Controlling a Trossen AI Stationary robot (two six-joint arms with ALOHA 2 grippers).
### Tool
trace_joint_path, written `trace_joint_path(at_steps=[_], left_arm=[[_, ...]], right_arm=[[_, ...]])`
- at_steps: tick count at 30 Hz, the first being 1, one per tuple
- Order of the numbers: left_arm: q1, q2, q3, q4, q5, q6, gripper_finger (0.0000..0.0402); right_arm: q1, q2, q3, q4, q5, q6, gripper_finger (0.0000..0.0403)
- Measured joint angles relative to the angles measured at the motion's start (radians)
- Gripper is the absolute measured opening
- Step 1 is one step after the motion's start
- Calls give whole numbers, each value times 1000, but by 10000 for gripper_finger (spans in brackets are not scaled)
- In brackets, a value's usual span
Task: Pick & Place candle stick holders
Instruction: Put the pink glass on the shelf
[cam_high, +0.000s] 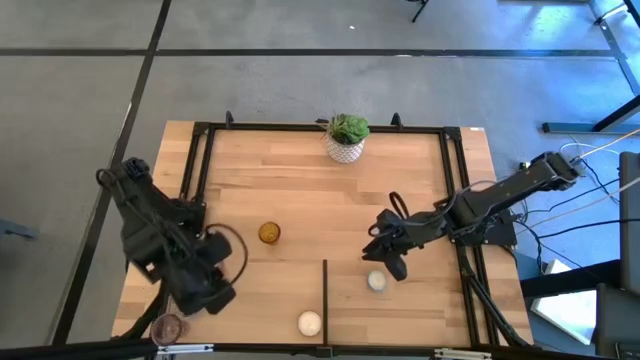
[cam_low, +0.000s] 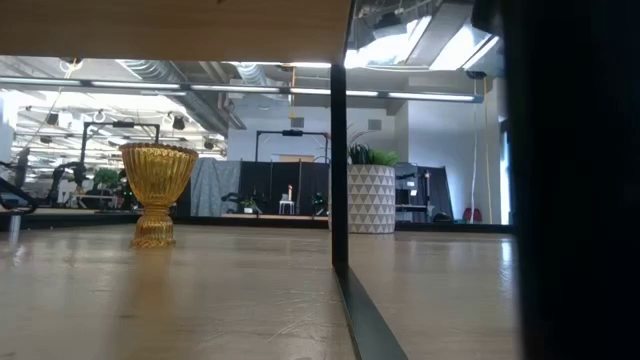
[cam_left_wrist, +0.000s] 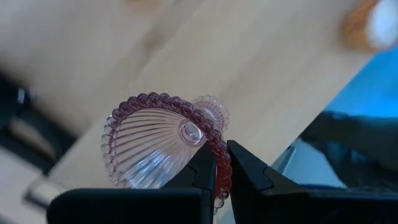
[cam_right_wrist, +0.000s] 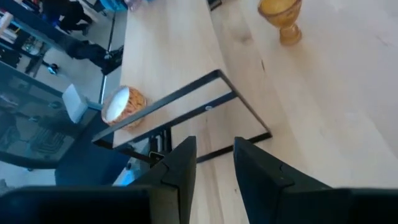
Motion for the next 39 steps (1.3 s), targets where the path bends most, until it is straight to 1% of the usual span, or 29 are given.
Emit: trace_joint_path(at_steps=[5,8,13,17,21,24,26,29,32,34,35,37,38,39], left_arm=[[119,0,96,1,-63,193,16],[192,0,138,0,-74,333,16],[317,0,183,0,-74,591,16],[458,0,206,0,-54,786,16],[601,0,234,-1,29,1002,16],[696,0,263,0,78,1166,16],[756,0,274,0,124,1298,16],[828,4,277,-1,216,1537,16],[871,11,277,0,340,1755,16],[880,19,278,-1,394,1868,16],[876,22,278,0,401,1893,16],[861,28,275,1,406,1889,16],[845,30,275,1,394,1892,16],[821,32,275,0,358,1901,16]], right_arm=[[18,7,0,43,-2,-6,110],[23,-3,6,54,-2,-28,110],[23,-18,82,-11,1,-132,110],[22,-35,162,-74,22,-239,110],[17,-38,230,-161,118,-334,110],[-11,-37,269,-224,163,-371,110],[-26,-38,279,-242,214,-366,110],[-37,-35,278,-249,313,-308,110],[-45,-30,278,-215,413,-215,110],[-46,-28,278,-200,473,-170,110],[-46,-28,278,-190,506,-161,110],[-46,-28,278,-185,568,-139,110],[-48,-28,278,-188,594,-127,110],[-52,-28,278,-188,614,-121,110]])
